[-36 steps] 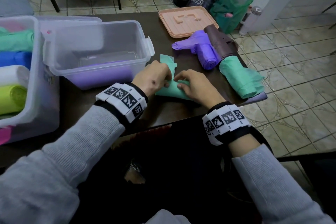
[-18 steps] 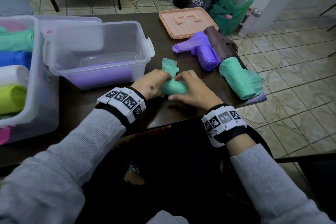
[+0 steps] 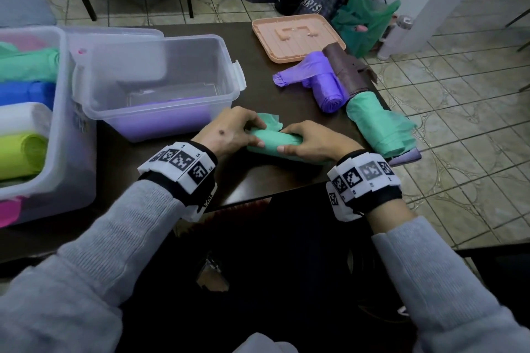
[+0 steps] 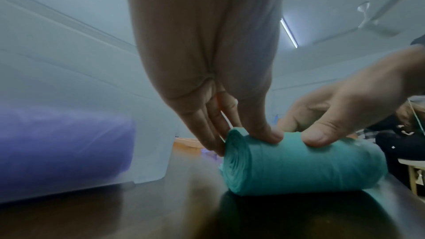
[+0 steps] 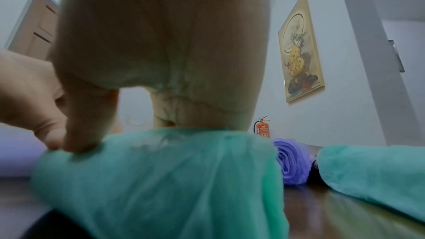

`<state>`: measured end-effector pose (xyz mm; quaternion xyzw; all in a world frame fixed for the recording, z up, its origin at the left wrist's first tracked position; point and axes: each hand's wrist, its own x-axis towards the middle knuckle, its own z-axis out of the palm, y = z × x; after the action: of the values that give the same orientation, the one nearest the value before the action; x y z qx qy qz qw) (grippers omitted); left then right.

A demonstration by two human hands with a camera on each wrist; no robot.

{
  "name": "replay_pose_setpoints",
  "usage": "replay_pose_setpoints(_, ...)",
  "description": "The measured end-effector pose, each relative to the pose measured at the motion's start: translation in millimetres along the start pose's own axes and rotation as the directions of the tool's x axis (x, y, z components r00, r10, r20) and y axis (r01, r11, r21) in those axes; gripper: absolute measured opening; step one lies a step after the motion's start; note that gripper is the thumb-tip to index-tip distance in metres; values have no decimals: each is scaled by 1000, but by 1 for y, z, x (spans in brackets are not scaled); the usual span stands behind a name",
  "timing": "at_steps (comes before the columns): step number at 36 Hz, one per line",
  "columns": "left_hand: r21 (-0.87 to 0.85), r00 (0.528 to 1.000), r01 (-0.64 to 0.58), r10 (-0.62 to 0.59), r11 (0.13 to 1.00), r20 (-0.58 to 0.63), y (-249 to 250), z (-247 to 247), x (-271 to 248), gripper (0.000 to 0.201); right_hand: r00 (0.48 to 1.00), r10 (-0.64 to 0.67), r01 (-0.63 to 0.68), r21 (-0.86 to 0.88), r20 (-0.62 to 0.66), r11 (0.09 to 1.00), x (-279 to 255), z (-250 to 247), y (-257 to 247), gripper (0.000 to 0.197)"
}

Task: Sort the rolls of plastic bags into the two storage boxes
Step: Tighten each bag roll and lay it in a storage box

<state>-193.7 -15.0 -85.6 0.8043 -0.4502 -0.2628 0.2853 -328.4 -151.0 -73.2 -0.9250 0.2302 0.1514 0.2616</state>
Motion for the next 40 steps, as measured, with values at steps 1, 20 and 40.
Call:
replay_pose_setpoints(1,-10,1000,2,-2,1000,3,0,0,0,42,999,19,-19,17,28,1000,2,-3,-1,53)
replay_pose_setpoints(20,-89,1000,-4,3,996,-10,-3,-2,-7,42,997,23,-19,-50,78,999,19,0,-22,50)
replay_pose_setpoints(40,-272,967,169,-212,947,-139,-25,-2,-41,42,965,-170,135,-180,-199,974,-7,35,-51,53)
